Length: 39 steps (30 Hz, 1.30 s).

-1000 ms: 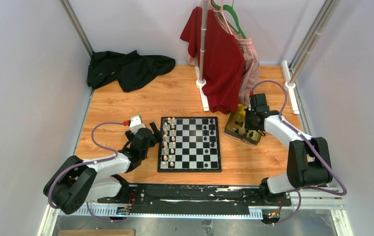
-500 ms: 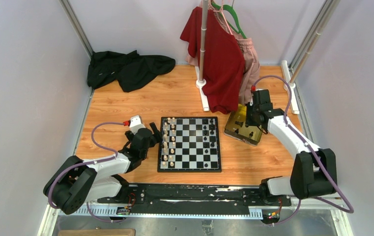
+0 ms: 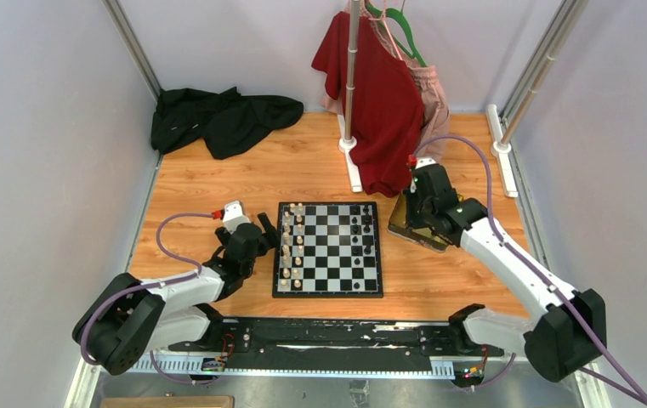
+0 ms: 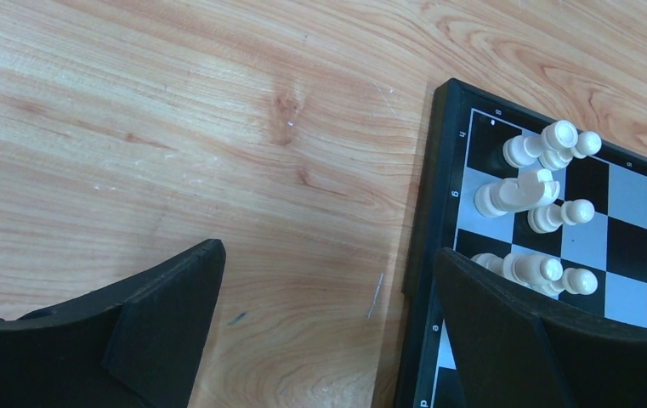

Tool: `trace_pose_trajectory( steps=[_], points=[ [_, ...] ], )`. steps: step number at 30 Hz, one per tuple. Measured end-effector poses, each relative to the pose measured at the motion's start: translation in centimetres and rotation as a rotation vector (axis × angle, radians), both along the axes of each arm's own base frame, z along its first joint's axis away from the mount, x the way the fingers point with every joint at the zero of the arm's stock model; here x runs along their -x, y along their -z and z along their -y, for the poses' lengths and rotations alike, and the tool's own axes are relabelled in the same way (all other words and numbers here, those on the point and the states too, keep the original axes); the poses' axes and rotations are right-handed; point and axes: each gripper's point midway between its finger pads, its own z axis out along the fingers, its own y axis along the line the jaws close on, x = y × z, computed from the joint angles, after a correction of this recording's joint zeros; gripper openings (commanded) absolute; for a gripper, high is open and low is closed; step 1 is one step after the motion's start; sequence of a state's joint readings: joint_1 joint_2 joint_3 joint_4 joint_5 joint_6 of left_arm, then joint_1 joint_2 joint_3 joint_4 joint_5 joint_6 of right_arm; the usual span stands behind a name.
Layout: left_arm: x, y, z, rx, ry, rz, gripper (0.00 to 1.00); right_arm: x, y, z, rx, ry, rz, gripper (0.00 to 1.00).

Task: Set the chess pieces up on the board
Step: Place the chess piece on the chessboard.

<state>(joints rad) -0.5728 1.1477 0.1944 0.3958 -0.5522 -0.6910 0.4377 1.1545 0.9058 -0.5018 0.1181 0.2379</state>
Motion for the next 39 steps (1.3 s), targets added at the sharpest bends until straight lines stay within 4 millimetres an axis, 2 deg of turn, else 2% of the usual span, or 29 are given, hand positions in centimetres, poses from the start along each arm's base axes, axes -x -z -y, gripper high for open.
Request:
trace_pose_trajectory(
  steps=[5,8,15,20,24,39],
  points=[
    [0.2,-0.1,-0.1,0.005,0.001,0.006,1.0,2.8,-1.0,-2.9,-0.01,-0.09,0.018,0.0],
    [0.2,-0.1,-0.1,0.007,0.002,0.008,1.0,4.6,-0.8,-4.6,-0.011,-0.145,0.016,0.0],
    [0.3,-0.1,0.1,0.008,0.01,0.009,1.0,9.0,1.8,-7.8,0.027,-0.255,-0.044,0.0],
    [0.4,-0.1,0.2,0.007,0.013,0.008,1.0,10.9,4.3,-9.6,0.072,-0.305,-0.092,0.0],
    [0.4,-0.1,0.2,0.007,0.013,0.008,1.0,11.6,5.7,-10.5,0.091,-0.322,-0.115,0.0],
    [0.4,-0.1,0.2,0.01,0.012,0.008,1.0,11.3,7.5,-11.3,0.107,-0.311,-0.121,0.0]
  ],
)
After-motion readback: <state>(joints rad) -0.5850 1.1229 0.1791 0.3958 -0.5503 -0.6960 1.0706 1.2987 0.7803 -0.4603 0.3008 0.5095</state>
